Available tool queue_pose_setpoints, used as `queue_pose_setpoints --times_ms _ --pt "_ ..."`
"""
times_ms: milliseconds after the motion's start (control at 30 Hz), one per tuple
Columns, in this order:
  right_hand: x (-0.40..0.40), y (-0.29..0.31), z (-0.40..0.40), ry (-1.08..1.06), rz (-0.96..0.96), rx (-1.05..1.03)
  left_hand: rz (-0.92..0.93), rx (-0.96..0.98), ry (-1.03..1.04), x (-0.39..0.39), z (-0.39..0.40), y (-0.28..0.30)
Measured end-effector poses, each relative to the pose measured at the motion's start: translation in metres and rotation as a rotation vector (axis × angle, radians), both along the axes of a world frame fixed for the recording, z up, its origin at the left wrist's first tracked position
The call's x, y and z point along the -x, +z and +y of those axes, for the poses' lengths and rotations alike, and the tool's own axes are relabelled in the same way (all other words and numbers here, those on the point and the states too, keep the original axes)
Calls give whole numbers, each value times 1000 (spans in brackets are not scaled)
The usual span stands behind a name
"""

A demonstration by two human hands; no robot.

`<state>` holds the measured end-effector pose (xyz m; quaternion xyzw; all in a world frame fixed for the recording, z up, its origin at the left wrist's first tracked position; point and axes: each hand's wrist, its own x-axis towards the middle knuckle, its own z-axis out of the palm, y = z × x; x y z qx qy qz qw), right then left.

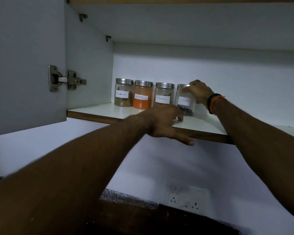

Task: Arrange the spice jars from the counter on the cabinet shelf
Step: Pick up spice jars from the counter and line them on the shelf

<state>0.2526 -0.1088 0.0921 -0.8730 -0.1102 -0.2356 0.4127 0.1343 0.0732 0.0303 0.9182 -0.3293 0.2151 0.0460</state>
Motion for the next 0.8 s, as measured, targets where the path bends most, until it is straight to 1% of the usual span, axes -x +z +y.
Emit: queue_pose_setpoints --times_ms 133,200,300,633,733,800 --pt "-2 0 -4 -32 -52 -29 3 0 1 2 0 1" --pt "-1 -1 -5 -67 -75 3 4 -4 3 2 -1 1" --pt "-1 -3 -4 -66 -101 14 0 -17 8 4 0 2" --pt "1 -7 -5 -80 -118 44 -4 -22 24 4 -1 1" --pt "3 -8 -4 -125 -117 74 -10 -25 24 4 0 1" --pt "7 -9 -3 -191 -131 93 -12 -27 24 4 0 1"
